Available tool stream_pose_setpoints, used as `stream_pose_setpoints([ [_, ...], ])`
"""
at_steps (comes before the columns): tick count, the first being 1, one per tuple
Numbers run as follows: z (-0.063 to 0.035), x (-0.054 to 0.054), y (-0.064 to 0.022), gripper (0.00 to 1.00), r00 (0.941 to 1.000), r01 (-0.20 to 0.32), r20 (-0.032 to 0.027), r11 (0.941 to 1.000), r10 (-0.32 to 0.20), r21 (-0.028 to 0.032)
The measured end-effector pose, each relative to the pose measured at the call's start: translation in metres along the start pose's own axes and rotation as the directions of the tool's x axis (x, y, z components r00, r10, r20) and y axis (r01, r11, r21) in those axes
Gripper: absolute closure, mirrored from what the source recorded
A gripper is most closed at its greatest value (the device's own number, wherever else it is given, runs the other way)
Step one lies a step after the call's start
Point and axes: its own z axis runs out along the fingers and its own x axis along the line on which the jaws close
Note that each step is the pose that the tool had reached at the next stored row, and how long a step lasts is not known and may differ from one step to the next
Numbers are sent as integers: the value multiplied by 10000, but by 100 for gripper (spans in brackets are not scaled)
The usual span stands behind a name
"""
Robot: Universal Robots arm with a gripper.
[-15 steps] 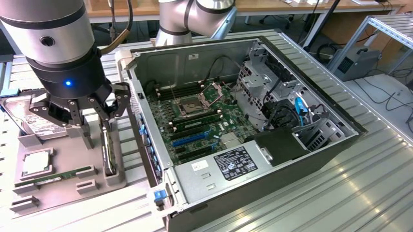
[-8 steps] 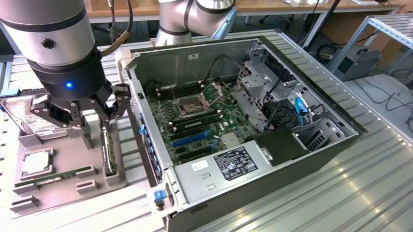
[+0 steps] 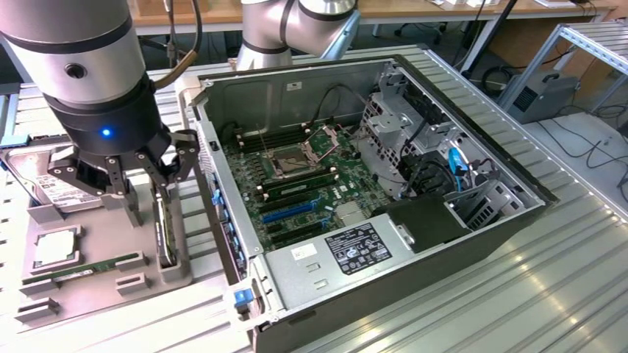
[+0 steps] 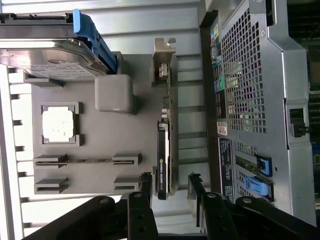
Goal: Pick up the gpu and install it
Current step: 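Pick up the gpu and move the gpu toward the slot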
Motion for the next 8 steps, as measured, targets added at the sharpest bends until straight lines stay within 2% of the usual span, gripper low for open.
stream_pose_setpoints([
  [8, 27, 1, -1, 58, 10000, 0, 0, 10000, 0, 0],
])
